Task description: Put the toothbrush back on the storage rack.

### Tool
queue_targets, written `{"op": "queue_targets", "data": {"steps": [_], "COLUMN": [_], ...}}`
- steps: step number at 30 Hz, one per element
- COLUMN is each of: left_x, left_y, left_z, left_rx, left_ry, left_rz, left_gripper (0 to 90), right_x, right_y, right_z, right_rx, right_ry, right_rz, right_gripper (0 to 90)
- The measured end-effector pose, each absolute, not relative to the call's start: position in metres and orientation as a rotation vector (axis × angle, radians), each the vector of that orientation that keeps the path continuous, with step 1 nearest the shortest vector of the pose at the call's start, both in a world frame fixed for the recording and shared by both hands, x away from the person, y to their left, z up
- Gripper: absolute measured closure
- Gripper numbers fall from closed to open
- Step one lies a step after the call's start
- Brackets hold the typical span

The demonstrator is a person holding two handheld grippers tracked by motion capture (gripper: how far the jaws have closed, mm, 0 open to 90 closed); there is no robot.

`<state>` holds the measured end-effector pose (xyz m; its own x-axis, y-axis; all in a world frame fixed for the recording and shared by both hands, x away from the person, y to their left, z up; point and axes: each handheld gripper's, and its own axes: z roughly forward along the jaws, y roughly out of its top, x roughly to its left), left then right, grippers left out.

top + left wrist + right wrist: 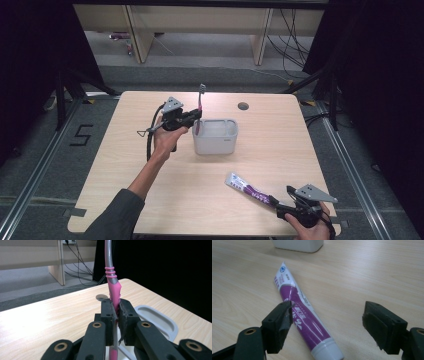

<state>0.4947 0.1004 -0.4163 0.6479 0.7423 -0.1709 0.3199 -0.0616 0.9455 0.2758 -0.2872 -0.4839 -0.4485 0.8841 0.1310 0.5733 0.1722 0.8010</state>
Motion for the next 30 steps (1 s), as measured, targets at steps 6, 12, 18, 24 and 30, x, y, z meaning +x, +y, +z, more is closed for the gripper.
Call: {"op": "queue_targets", "data": {"steps": [6, 12, 18, 24, 30], "left_x": [0.496, 0.495, 0.494, 0.492, 0.492], "left_y": [0.101, 0.099, 0.098, 0.094, 0.093], "left_z": [-0.423, -0.43, -0.433, -0.434, -0.435], "left_rx": [1.658, 1.67, 1.704, 1.732, 1.747], "left_ry": [0.896, 0.902, 0.9, 0.895, 0.898], "left_rz": [0.435, 0.433, 0.441, 0.445, 0.448], "left_gripper": [82.5, 82.5, 82.5, 82.4, 82.3], "right_x": [0.276, 0.277, 0.278, 0.278, 0.277], "right_y": [-0.287, -0.288, -0.289, -0.289, -0.287], "right_z": [-0.484, -0.485, -0.485, -0.485, -0.485], "right_rx": [1.383, 1.358, 1.33, 1.328, 1.354], "right_ry": [2.094, 2.098, 2.096, 2.097, 2.098], "right_rz": [1.172, 1.168, 1.169, 1.169, 1.176], "right_gripper": [24.8, 24.8, 24.8, 24.8, 24.8]}}
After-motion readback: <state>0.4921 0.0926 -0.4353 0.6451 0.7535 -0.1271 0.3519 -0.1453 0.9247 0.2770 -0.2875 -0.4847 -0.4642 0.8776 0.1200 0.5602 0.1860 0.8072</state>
